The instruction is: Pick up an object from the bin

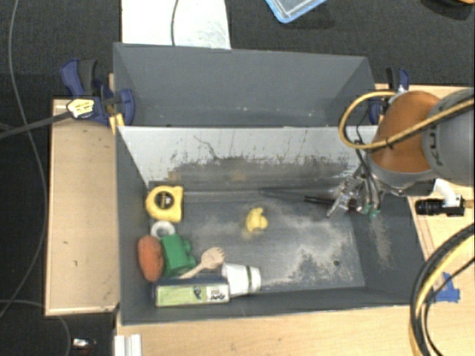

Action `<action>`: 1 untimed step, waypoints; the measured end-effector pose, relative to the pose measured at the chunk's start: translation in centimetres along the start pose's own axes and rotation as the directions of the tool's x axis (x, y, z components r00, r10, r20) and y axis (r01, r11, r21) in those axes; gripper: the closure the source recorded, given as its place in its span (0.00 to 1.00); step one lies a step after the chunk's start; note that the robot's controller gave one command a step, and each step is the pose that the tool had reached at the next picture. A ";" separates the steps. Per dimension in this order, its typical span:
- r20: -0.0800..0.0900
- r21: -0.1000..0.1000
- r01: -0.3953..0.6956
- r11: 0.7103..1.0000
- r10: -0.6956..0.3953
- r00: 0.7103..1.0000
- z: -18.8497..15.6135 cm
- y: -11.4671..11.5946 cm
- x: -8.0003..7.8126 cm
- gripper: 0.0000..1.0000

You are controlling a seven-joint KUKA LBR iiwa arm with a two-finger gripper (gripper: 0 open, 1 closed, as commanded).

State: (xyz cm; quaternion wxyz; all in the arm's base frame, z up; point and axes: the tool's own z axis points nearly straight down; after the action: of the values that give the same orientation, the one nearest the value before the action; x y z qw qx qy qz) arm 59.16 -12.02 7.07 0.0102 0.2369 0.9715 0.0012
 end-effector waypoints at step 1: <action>0.000 0.000 0.000 1.000 0.000 1.000 0.0 0.0 0.0 1.00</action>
Offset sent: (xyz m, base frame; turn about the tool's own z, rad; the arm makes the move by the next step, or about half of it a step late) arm 0.0001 -0.0001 0.0006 -0.0005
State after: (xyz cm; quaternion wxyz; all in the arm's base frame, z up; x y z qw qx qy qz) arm 59.16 -12.00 7.07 0.0101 0.2367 0.9715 0.0012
